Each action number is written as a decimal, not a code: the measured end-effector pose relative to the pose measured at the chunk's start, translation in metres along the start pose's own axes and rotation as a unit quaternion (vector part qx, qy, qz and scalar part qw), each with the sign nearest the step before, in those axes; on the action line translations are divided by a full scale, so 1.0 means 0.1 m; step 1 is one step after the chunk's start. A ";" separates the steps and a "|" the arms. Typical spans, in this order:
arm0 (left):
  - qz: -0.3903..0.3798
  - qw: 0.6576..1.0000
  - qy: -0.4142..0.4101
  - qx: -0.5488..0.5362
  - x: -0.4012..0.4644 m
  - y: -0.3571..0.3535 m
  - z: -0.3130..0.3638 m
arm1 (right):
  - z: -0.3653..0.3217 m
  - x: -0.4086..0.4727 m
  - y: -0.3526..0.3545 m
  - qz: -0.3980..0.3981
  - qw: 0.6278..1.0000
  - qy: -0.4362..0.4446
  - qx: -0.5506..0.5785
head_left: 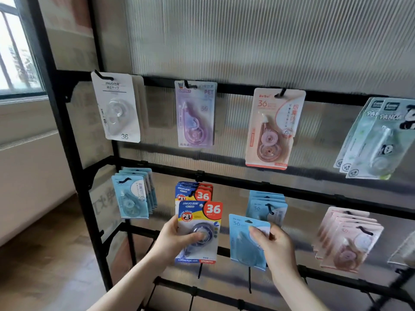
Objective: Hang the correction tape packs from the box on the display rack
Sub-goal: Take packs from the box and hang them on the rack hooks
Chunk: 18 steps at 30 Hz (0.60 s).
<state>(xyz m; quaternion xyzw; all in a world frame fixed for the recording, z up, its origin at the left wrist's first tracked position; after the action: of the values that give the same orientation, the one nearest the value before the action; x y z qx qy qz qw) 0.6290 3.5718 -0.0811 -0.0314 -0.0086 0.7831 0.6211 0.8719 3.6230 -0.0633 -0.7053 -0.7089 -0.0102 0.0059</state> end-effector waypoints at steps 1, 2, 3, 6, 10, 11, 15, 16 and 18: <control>0.000 1.000 0.001 -0.001 0.01 0.01 0.00 | 0.01 0.00 0.00 0.003 1.000 -0.001 -0.001; -0.002 1.000 0.002 -0.004 0.03 0.03 -0.01 | 0.01 0.00 0.00 0.006 1.000 -0.001 -0.002; -0.004 1.000 0.004 -0.004 0.04 0.03 -0.01 | 0.00 -0.01 0.00 0.009 1.000 0.001 -0.002; -0.008 1.000 0.004 -0.005 0.06 0.06 0.01 | -0.03 -0.02 0.00 0.010 1.000 0.001 0.008; -0.022 1.000 -0.002 -0.011 0.09 0.06 0.06 | -0.03 0.00 -0.03 0.014 1.000 -0.008 0.014; -0.022 1.000 -0.001 -0.016 0.10 0.08 0.07 | -0.03 0.01 -0.04 0.016 1.000 -0.007 0.012; -0.027 0.999 0.010 -0.028 0.19 0.13 0.04 | -0.06 0.04 -0.09 0.020 1.000 0.006 0.004; -0.029 0.999 0.013 -0.031 0.21 0.14 0.03 | -0.06 0.05 -0.10 0.021 1.000 0.009 0.004; -0.026 0.999 0.018 -0.031 0.26 0.16 0.00 | -0.06 0.07 -0.13 0.021 1.000 0.012 0.002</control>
<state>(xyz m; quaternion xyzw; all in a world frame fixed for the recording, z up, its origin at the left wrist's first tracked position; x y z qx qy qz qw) 0.6075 3.5929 -0.0833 -0.0644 -0.0230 0.7652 0.6402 0.8587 3.6298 -0.0572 -0.7200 -0.6936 -0.0174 0.0160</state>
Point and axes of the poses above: each hand's wrist, its own x-axis towards the middle knuckle, its own y-axis out of the back of the hand, z = x × y, the point moved 9 cm from there along x, towards the middle knuckle, and after that the axes turned 1 degree about -z, right-handed, at the moved point
